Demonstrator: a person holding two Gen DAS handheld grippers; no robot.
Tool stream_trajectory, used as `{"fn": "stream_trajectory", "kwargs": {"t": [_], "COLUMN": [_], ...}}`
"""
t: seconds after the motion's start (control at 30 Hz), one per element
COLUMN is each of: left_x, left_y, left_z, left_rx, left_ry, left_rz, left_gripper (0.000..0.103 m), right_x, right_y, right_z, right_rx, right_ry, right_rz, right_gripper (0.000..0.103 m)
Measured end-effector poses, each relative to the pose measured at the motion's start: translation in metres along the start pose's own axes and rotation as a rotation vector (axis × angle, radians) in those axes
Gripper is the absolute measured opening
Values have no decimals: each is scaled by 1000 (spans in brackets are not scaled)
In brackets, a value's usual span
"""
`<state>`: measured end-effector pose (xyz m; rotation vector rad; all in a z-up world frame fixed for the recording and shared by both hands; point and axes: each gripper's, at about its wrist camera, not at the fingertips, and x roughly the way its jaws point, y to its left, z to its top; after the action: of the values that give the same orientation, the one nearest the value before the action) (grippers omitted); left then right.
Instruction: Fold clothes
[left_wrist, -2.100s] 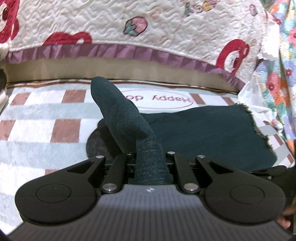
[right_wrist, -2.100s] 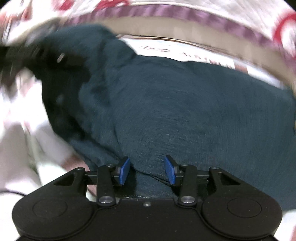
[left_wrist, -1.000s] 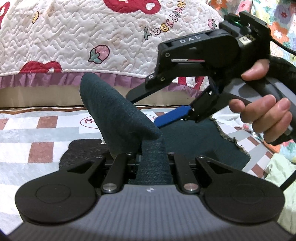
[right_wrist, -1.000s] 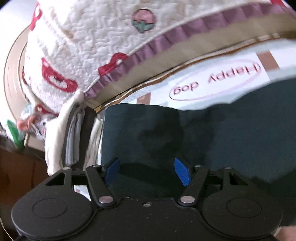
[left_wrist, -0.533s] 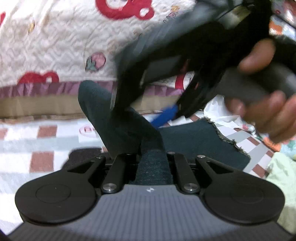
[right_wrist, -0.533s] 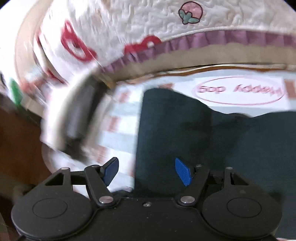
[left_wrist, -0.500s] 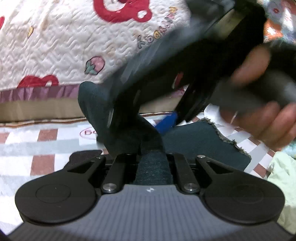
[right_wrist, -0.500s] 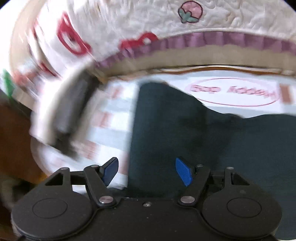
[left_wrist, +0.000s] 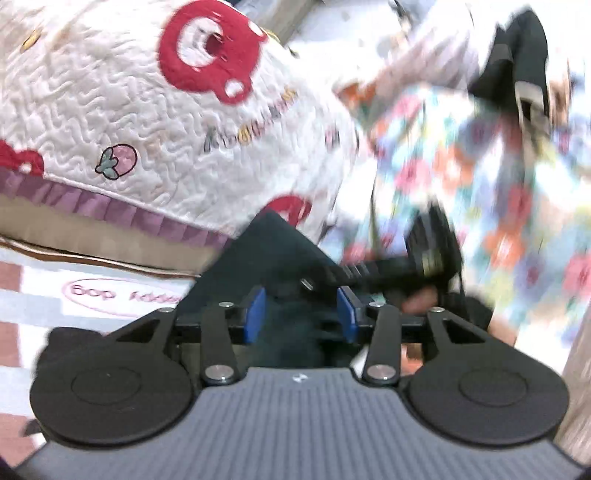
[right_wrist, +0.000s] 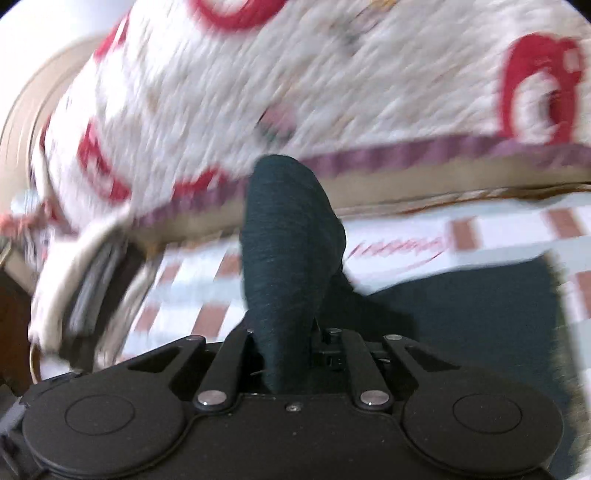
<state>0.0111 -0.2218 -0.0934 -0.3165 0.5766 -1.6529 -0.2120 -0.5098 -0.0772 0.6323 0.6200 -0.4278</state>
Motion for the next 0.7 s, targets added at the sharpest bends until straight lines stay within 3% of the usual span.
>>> {"fn": "stream_trajectory", "kwargs": {"t": [0.1, 0.2, 0.3, 0.4, 0.5, 0.57, 0.63, 0.67, 0.7], "left_x": [38, 92, 144, 171, 177, 178, 186, 189, 189], "left_y": [18, 24, 21, 10, 5, 5, 8, 10, 13], "left_z": [-5, -30, -64, -92, -103, -103, -104, -106, -108], "left_rx": [-59, -73, -55, 1, 14, -7, -19, -15, -16], "left_ry": [50, 186, 344, 452, 455, 448, 501, 540, 558], "left_rz": [10, 30, 35, 31, 19, 15, 33, 57, 82], "left_gripper": [42, 42, 42, 42, 42, 42, 43, 43, 43], "right_x": [-19, -36, -16, 3, -2, -7, -7, -6, -4], "right_y": [-51, -103, -138, -162, -151, -140, -135, -134, -134], "right_z": [9, 17, 6, -6, 0, 11, 19, 23, 23], "right_rx": [52, 106, 180, 238, 199, 159, 70, 31, 27], "right_ry": [9, 21, 59, 69, 27, 19, 39, 50, 64], "right_rz": [-65, -127, -147, -167, -46, 67, 36, 7, -108], "right_gripper": [12, 15, 26, 26, 17, 16, 17, 26, 40]}}
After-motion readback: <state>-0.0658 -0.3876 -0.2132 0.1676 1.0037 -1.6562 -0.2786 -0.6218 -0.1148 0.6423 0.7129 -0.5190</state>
